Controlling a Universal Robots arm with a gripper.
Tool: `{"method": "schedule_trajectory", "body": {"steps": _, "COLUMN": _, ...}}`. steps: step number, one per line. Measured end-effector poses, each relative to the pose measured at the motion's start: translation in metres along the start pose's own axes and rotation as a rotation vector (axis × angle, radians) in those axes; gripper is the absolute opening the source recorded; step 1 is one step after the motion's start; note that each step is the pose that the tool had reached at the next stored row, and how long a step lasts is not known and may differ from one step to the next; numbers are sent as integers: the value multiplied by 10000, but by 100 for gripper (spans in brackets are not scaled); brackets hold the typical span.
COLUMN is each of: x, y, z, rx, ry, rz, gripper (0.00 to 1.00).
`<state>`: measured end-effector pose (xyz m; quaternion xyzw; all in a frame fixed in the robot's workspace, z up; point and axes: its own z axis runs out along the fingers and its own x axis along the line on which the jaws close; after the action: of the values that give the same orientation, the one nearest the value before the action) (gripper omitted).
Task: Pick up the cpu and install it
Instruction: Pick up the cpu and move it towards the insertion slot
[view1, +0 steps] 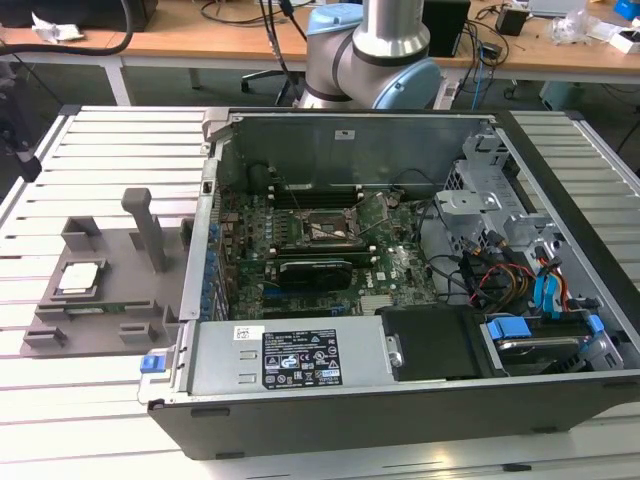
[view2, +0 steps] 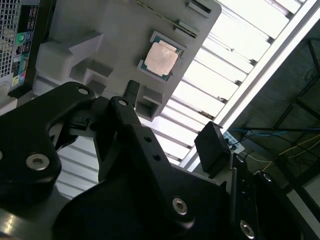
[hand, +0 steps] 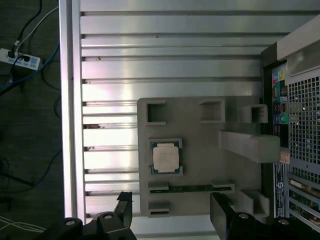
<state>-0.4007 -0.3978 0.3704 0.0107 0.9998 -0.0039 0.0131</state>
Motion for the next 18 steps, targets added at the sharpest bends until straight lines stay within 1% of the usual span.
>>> {"method": "schedule_trajectory", "body": {"steps": 1, "x": 0, "y": 0, "z": 12, "rx": 0, "ry": 1, "rz": 0, "gripper": 72}}
{"method": "schedule_trajectory", "body": {"steps": 18, "x": 2, "y": 1, "z": 87, "rx": 0, "ry": 0, "rz": 0, "gripper": 72}}
